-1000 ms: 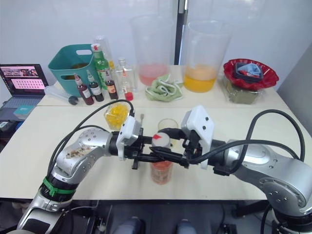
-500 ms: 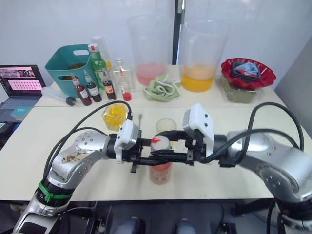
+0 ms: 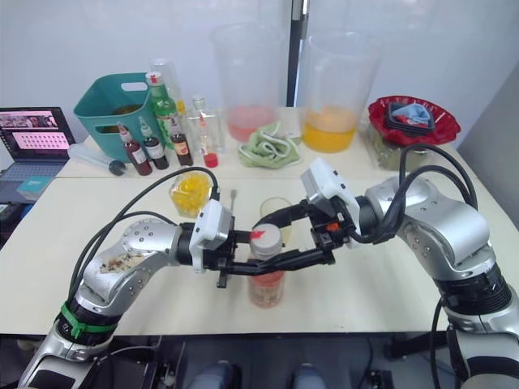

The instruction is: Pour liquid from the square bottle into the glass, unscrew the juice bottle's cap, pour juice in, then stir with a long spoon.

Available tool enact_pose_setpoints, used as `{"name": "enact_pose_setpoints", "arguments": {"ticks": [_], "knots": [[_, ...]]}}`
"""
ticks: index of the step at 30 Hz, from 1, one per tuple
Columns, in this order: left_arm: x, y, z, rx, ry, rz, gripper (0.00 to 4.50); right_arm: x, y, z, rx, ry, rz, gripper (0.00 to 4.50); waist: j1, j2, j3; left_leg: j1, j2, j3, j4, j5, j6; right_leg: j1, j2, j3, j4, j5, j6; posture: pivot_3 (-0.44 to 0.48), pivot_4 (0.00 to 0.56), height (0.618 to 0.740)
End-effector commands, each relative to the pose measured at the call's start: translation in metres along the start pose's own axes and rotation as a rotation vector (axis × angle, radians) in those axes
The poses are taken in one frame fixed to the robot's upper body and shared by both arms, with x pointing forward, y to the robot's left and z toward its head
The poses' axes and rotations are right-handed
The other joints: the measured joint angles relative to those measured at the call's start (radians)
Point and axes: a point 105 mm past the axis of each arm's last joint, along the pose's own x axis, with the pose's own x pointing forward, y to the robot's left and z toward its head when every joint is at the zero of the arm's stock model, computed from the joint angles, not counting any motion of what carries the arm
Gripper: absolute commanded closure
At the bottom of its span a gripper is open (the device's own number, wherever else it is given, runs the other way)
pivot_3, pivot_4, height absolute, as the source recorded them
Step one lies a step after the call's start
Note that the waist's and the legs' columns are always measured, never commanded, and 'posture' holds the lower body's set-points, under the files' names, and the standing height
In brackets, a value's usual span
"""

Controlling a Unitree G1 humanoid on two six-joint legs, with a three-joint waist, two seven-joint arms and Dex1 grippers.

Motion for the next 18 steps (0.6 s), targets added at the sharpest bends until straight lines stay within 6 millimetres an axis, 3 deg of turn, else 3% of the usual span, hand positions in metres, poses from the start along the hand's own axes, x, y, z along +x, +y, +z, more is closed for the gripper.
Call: {"name": "enact_pose_setpoints", "arguments": {"ticks": [1, 5, 18], "knots": [[0.001, -0.002, -0.017, -0.069, 0.057, -0.008, 3.10, -0.009, 0.006, 0.027, -0.069, -0.047, -0.048, 0.05, 0.001, 0.000, 0.000, 0.000, 0.000, 0.000, 0.000, 0.000, 0.000, 0.000, 0.000, 0.000, 0.000, 0.000, 0.000, 0.000, 0.150, 0.740], [0.001, -0.002, -0.018, -0.071, 0.058, -0.019, 3.10, -0.013, 0.010, 0.030, -0.076, -0.057, -0.144, 0.05, 0.004, 0.000, 0.000, 0.000, 0.000, 0.000, 0.000, 0.000, 0.000, 0.000, 0.000, 0.000, 0.000, 0.000, 0.000, 0.000, 0.150, 0.740], [0.008, -0.002, -0.018, -0.072, 0.045, -0.063, 3.10, 0.003, 0.015, 0.013, -0.145, -0.036, -0.374, 0.05, 0.008, 0.000, 0.000, 0.001, 0.000, 0.000, 0.000, 0.000, 0.000, 0.001, 0.000, 0.000, 0.001, 0.000, 0.000, 0.000, 0.150, 0.740]]}}
